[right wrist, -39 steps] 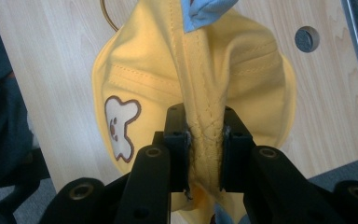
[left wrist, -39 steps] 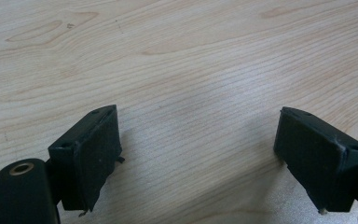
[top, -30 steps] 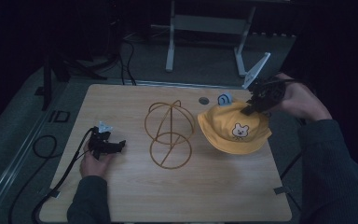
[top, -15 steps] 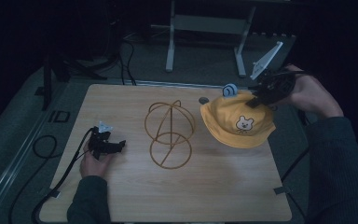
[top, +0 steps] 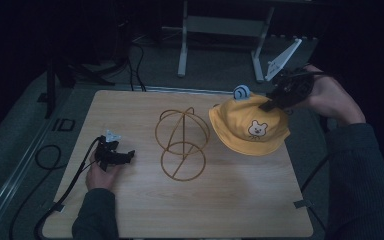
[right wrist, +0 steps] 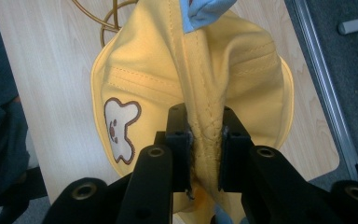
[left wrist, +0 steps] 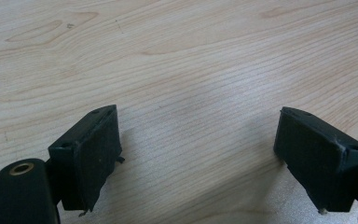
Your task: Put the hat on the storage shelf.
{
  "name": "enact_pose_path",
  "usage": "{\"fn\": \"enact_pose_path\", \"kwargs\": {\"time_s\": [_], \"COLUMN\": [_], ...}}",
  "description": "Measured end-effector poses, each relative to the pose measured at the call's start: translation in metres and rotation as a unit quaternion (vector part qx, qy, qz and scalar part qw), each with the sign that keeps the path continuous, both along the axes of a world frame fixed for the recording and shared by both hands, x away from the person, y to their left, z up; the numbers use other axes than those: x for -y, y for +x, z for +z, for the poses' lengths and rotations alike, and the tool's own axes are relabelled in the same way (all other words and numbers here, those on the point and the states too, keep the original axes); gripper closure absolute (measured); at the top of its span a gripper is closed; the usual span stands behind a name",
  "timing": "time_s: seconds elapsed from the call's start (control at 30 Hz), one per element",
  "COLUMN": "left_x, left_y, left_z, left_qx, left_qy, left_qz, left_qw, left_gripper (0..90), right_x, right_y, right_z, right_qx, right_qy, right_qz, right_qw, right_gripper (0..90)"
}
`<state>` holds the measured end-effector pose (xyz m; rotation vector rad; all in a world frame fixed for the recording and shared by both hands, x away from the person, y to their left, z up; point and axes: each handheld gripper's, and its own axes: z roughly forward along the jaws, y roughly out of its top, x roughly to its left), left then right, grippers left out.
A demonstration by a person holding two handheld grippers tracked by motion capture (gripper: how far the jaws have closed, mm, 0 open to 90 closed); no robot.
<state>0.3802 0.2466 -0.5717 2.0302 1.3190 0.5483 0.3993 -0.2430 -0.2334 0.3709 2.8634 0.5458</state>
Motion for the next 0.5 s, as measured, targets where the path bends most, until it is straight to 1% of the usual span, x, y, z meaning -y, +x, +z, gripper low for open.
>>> {"fn": "enact_pose_path", "kwargs": {"time_s": [0.13, 0.27, 0.5], "left_x": [0.0, 0.0, 0.0], "left_y": [0.0, 0.0, 0.0], "left_z": [0.0, 0.0, 0.0], "left_qx": [0.0, 0.0, 0.0], "left_qy": [0.0, 0.0, 0.0], "left_qz": [0.0, 0.0, 0.0], "left_qw": [1.0, 1.0, 1.0], "left_gripper": [14.4, 14.4, 14.4], "right_x": [-0.004, -0.009, -0.017], "right_y": [0.001, 0.002, 0.002], "right_z": [0.001, 0.001, 0.004], "right_qx": [0.002, 0.004, 0.008], "right_qy": [0.008, 0.01, 0.023], "right_qz": [0.005, 0.011, 0.017], "right_qw": [1.0, 0.9999, 0.9996], "right_gripper": [78.1, 78.2, 78.2]}}
